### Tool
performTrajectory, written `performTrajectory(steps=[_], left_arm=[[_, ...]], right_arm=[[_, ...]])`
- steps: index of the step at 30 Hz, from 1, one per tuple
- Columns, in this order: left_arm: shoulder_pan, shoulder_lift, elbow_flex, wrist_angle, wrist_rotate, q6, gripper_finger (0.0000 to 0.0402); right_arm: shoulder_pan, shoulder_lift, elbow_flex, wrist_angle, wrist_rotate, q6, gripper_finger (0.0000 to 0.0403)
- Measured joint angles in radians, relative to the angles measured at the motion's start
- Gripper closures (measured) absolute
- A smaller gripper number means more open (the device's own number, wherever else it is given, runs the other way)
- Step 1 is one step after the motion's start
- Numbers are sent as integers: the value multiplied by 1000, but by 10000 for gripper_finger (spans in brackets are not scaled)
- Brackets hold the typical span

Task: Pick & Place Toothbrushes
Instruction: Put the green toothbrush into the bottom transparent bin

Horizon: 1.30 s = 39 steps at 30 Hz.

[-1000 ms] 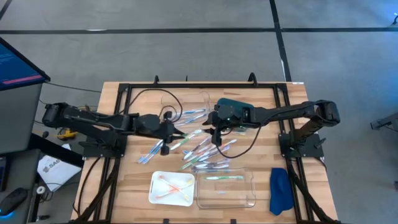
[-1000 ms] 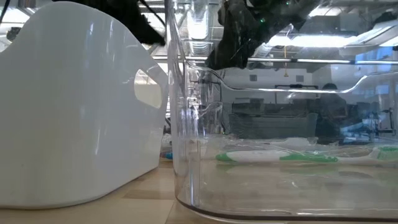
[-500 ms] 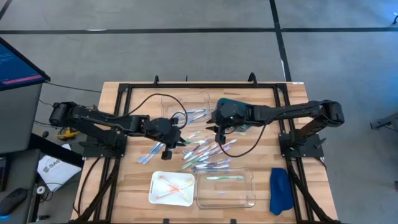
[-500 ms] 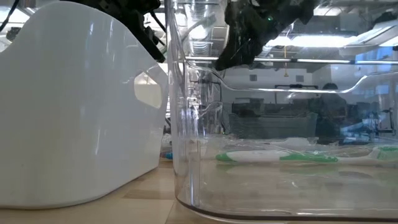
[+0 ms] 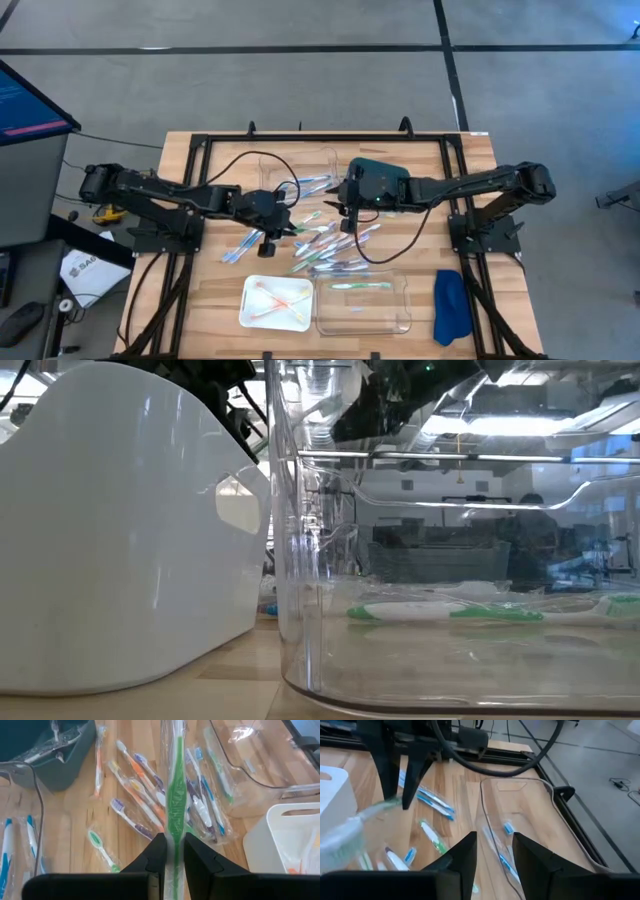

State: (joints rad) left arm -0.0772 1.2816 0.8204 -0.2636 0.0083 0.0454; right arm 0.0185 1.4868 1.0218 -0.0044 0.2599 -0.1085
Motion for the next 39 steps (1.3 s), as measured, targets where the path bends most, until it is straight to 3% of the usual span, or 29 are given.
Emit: performTrajectory(steps=[13,20,27,39], left_arm=[[0,15,0,-27,-5,-27,364],[32,102,32,-59,-8,-43,364],[40,215,109,-99,-9,-26,364],[39,227,123,-106,-24,-17,364]], right_arm=[[35,0,0,78,2,-7,285],[57,0,0,115,-2,-38,285],[44,0,0,66,-179,-38,292],[38,1,0,-7,-185,-24,303]])
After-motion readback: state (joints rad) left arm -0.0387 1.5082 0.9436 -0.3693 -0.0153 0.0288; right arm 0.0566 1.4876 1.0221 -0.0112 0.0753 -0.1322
